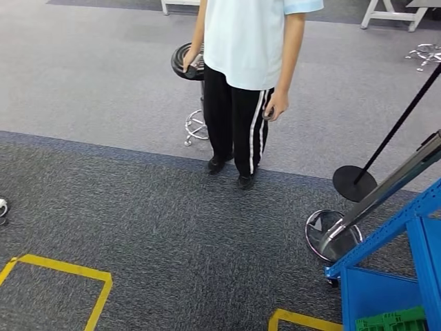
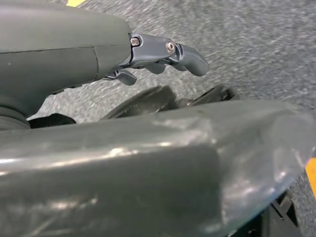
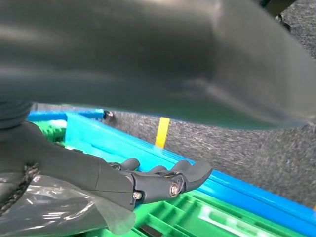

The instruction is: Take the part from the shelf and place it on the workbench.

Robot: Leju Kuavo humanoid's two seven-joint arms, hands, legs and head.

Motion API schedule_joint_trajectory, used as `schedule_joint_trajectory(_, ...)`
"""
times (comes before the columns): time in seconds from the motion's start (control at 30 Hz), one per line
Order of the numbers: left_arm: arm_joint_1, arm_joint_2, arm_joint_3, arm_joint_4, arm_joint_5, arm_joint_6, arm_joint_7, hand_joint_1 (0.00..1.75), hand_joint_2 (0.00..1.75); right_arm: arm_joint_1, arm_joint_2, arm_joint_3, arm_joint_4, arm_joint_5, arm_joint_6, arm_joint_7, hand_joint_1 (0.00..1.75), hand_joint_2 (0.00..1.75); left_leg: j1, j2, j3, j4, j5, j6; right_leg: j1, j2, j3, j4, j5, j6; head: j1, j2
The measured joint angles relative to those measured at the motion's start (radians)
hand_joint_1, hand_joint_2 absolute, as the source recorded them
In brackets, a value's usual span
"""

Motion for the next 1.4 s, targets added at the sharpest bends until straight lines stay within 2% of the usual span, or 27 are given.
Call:
schedule_joint_trajectory(0.03, 0.000, 0.000, 0.000, 0.001, 0.000, -0.001, 0.000, 0.00, 0.00, 0.000, 0.000, 0.000, -0.001, 0.001, 0.000, 0.000, 0.00, 0.00, 0.000, -0.021, 0.021, -0.059, 0.024, 0.004, 0.000, 0.013, -0.002, 0.003, -0.001, 0.003, 0.000, 0.000)
schedule_joint_trajectory(0.1, -0.002, 0.001, -0.001, 0.002, 0.000, -0.002, 0.000, 0.00, 0.00, 0.000, 0.000, 0.000, -0.002, 0.002, 0.000, 0.002, 0.00, 0.00, -0.003, -0.042, 0.036, -0.108, 0.032, 0.007, -0.003, 0.035, -0.014, 0.007, 0.000, 0.014, 0.000, 0.000)
schedule_joint_trajectory(0.17, -0.005, 0.001, -0.001, 0.003, -0.001, -0.002, 0.000, 0.00, 0.00, 0.004, 0.000, 0.000, -0.004, 0.002, 0.000, 0.003, 0.00, 0.00, -0.005, -0.021, 0.037, -0.118, 0.035, 0.014, -0.009, 0.049, -0.027, 0.008, 0.003, 0.028, 0.000, 0.000)
schedule_joint_trajectory(0.23, -0.006, -0.001, -0.001, 0.003, -0.002, -0.002, 0.000, 0.00, 0.00, 0.005, -0.001, 0.000, -0.005, 0.002, 0.000, 0.004, 0.00, 0.00, -0.003, 0.004, 0.041, -0.132, 0.043, 0.025, -0.008, 0.011, -0.050, 0.041, -0.022, 0.037, 0.004, 0.000)
schedule_joint_trajectory(0.3, -0.004, -0.002, -0.001, 0.003, -0.002, -0.002, 0.000, 0.00, 0.00, 0.001, -0.001, 0.000, -0.006, 0.003, 0.000, 0.004, 0.00, 0.00, -0.004, 0.031, 0.041, -0.137, 0.045, 0.033, -0.005, -0.046, -0.105, 0.152, -0.087, 0.043, 0.008, 0.000)
schedule_joint_trajectory(0.37, -0.001, -0.003, -0.001, 0.004, -0.001, -0.002, 0.000, 0.00, 0.00, 0.001, -0.001, 0.000, -0.006, 0.003, 0.000, 0.004, 0.00, 0.00, -0.007, 0.061, 0.039, -0.136, 0.043, 0.035, -0.007, -0.064, -0.161, 0.269, -0.136, 0.051, 0.009, 0.000)
schedule_joint_trajectory(0.4, -0.001, -0.003, -0.001, 0.005, -0.001, -0.002, 0.000, 0.00, 0.00, 0.002, -0.001, 0.000, -0.006, 0.003, 0.000, 0.004, 0.00, 0.00, -0.007, 0.074, 0.039, -0.136, 0.042, 0.035, -0.009, -0.068, -0.168, 0.287, -0.134, 0.053, 0.009, 0.000)
schedule_joint_trajectory(0.43, -0.001, -0.004, -0.001, 0.005, -0.001, -0.002, 0.000, 0.00, 0.00, 0.003, -0.001, 0.000, -0.006, 0.003, 0.000, 0.004, 0.00, 0.00, -0.007, 0.087, 0.040, -0.136, 0.041, 0.033, -0.010, -0.073, -0.153, 0.261, -0.114, 0.055, 0.009, 0.000)
schedule_joint_trajectory(0.5, -0.002, -0.005, -0.001, 0.006, -0.001, -0.002, 0.000, 0.00, 0.00, 0.003, -0.001, 0.000, -0.006, 0.003, 0.000, 0.004, 0.00, 0.00, -0.008, 0.111, 0.045, -0.134, 0.037, 0.026, -0.011, -0.107, -0.075, 0.123, -0.052, 0.054, 0.009, 0.000)
schedule_joint_trajectory(0.57, -0.002, -0.006, -0.001, 0.007, -0.001, -0.002, -0.001, 0.00, 0.00, 0.002, -0.002, -0.001, -0.006, 0.004, 0.000, 0.004, 0.00, 0.00, -0.012, 0.131, 0.052, -0.131, 0.029, 0.015, -0.010, -0.141, -0.016, 0.019, -0.016, 0.044, 0.007, 0.000)
schedule_joint_trajectory(0.6, -0.003, -0.006, -0.001, 0.008, -0.001, -0.003, -0.002, 0.00, 0.00, 0.002, -0.002, -0.002, -0.006, 0.004, 0.000, 0.004, 0.00, 0.00, -0.013, 0.140, 0.057, -0.130, 0.027, 0.009, -0.007, -0.145, -0.008, 0.004, -0.013, 0.036, 0.005, 0.000)
schedule_joint_trajectory(0.67, -0.006, -0.006, -0.001, 0.009, -0.001, -0.003, -0.003, 0.00, 0.00, 0.005, -0.002, -0.002, -0.006, 0.002, 0.000, 0.003, 0.00, 0.00, -0.010, 0.157, 0.065, -0.132, 0.023, -0.004, -0.005, -0.124, -0.008, 0.003, -0.009, 0.020, 0.002, 0.000)
schedule_joint_trajectory(0.7, -0.008, -0.006, -0.001, 0.009, -0.001, -0.004, -0.003, 0.00, 0.00, 0.006, -0.002, -0.002, -0.006, 0.002, 0.000, 0.003, 0.00, 0.00, -0.008, 0.149, 0.067, -0.126, 0.015, -0.010, -0.006, -0.113, -0.005, 0.000, -0.006, 0.013, 0.002, 0.000)
schedule_joint_trajectory(0.77, -0.009, -0.008, 0.000, 0.009, -0.001, -0.004, -0.004, 0.00, 0.00, 0.004, -0.002, -0.003, -0.006, 0.002, 0.000, 0.003, 0.00, 0.00, -0.002, 0.101, 0.046, -0.064, -0.031, -0.019, -0.009, -0.092, 0.001, -0.006, 0.003, -0.001, -0.002, 0.000)
schedule_joint_trajectory(0.83, -0.006, -0.009, 0.000, 0.010, -0.001, -0.004, -0.004, 0.00, 0.00, 0.003, -0.002, -0.004, -0.006, 0.002, 0.000, 0.002, 0.00, 0.00, 0.000, 0.051, -0.013, 0.071, -0.100, -0.022, -0.006, -0.069, -0.001, -0.006, 0.006, -0.006, -0.004, 0.000)
schedule_joint_trajectory(0.87, -0.005, -0.009, 0.000, 0.010, -0.001, -0.004, -0.004, 0.00, 0.00, 0.003, -0.002, -0.005, -0.006, 0.002, 0.000, 0.002, 0.00, 0.00, 0.000, 0.042, -0.042, 0.131, -0.119, -0.022, -0.004, -0.055, -0.001, -0.005, 0.006, -0.007, -0.004, 0.000)
schedule_joint_trajectory(0.9, -0.003, -0.009, -0.001, 0.011, -0.002, -0.003, -0.004, 0.00, 0.00, 0.003, -0.002, -0.005, -0.006, 0.002, 0.000, 0.002, 0.00, 0.00, 0.000, 0.039, -0.059, 0.161, -0.119, -0.020, -0.002, -0.041, -0.001, -0.005, 0.007, -0.008, -0.004, 0.000)
schedule_joint_trajectory(0.93, -0.003, -0.009, -0.001, 0.011, -0.002, -0.002, -0.004, 0.00, 0.00, 0.004, -0.002, -0.005, -0.006, 0.003, 0.000, 0.002, 0.00, 0.00, -0.001, 0.037, -0.060, 0.152, -0.097, -0.017, -0.001, -0.026, 0.000, -0.004, 0.006, -0.008, -0.003, 0.000)
schedule_joint_trajectory(0.97, -0.003, -0.009, 0.000, 0.011, -0.002, 0.000, -0.004, 0.00, 0.00, 0.004, -0.002, -0.005, -0.006, 0.005, 0.000, 0.002, 0.00, 0.00, -0.001, 0.031, -0.043, 0.104, -0.058, -0.013, 0.000, -0.011, 0.001, -0.003, 0.006, -0.008, -0.003, 0.000)
schedule_joint_trajectory(1.03, -0.002, -0.008, 0.000, 0.012, -0.002, 0.004, -0.004, 0.00, 0.00, 0.003, -0.002, -0.006, -0.006, 0.007, 0.000, 0.003, 0.00, 0.00, 0.000, -0.013, 0.008, -0.033, 0.016, -0.004, 0.001, 0.016, 0.001, 0.001, 0.004, -0.004, -0.003, 0.000)
schedule_joint_trajectory(1.1, -0.002, -0.006, 0.001, 0.012, -0.002, 0.006, -0.004, 0.00, 0.00, 0.003, -0.002, -0.007, -0.007, 0.009, 0.000, 0.004, 0.00, 0.00, -0.001, -0.055, 0.035, -0.109, 0.040, 0.002, -0.002, 0.041, -0.009, 0.005, 0.005, 0.006, -0.003, 0.000)
schedule_joint_trajectory(1.13, -0.002, -0.005, 0.001, 0.013, -0.002, 0.007, -0.005, 0.00, 0.00, 0.004, -0.002, -0.007, -0.007, 0.009, 0.000, 0.004, 0.00, 0.00, -0.003, -0.059, 0.037, -0.117, 0.037, 0.005, -0.005, 0.053, -0.017, 0.006, 0.007, 0.013, -0.003, 0.000)
schedule_joint_trajectory(1.2, -0.003, -0.005, 0.002, 0.013, -0.003, 0.008, -0.005, 0.00, 0.00, 0.008, -0.002, -0.006, -0.008, 0.010, 0.000, 0.005, 0.00, 0.00, -0.004, -0.033, 0.038, -0.127, 0.043, 0.013, -0.010, 0.064, -0.032, 0.008, 0.008, 0.026, -0.002, 0.000)
schedule_joint_trajectory(1.27, -0.002, -0.005, 0.002, 0.014, -0.004, 0.008, -0.006, 0.00, 0.00, 0.008, -0.002, -0.006, -0.009, 0.010, -0.001, 0.005, 0.00, 0.00, -0.003, -0.002, 0.042, -0.143, 0.052, 0.025, -0.007, 0.016, -0.063, 0.059, -0.028, 0.033, 0.003, 0.000)
schedule_joint_trajectory(1.33, 0.002, -0.006, 0.002, 0.014, -0.005, 0.008, -0.006, 0.00, 0.00, 0.004, -0.002, -0.007, -0.010, 0.010, -0.001, 0.005, 0.00, 0.00, -0.005, 0.031, 0.042, -0.148, 0.054, 0.031, -0.005, -0.046, -0.123, 0.182, -0.097, 0.038, 0.008, 0.000)
schedule_joint_trajectory(1.37, 0.004, -0.006, 0.002, 0.014, -0.005, 0.008, -0.006, 0.00, 0.00, 0.003, -0.002, -0.008, -0.010, 0.010, -0.001, 0.006, 0.00, 0.00, -0.006, 0.047, 0.041, -0.148, 0.053, 0.032, -0.006, -0.060, -0.151, 0.242, -0.122, 0.042, 0.009, 0.000)
schedule_joint_trajectory(1.4, 0.005, -0.005, 0.002, 0.014, -0.005, 0.008, -0.006, 0.00, 0.00, 0.004, -0.002, -0.008, -0.010, 0.010, -0.001, 0.006, 0.00, 0.00, -0.007, 0.062, 0.041, -0.147, 0.052, 0.032, -0.008, -0.066, -0.166, 0.274, -0.129, 0.045, 0.009, 0.000)
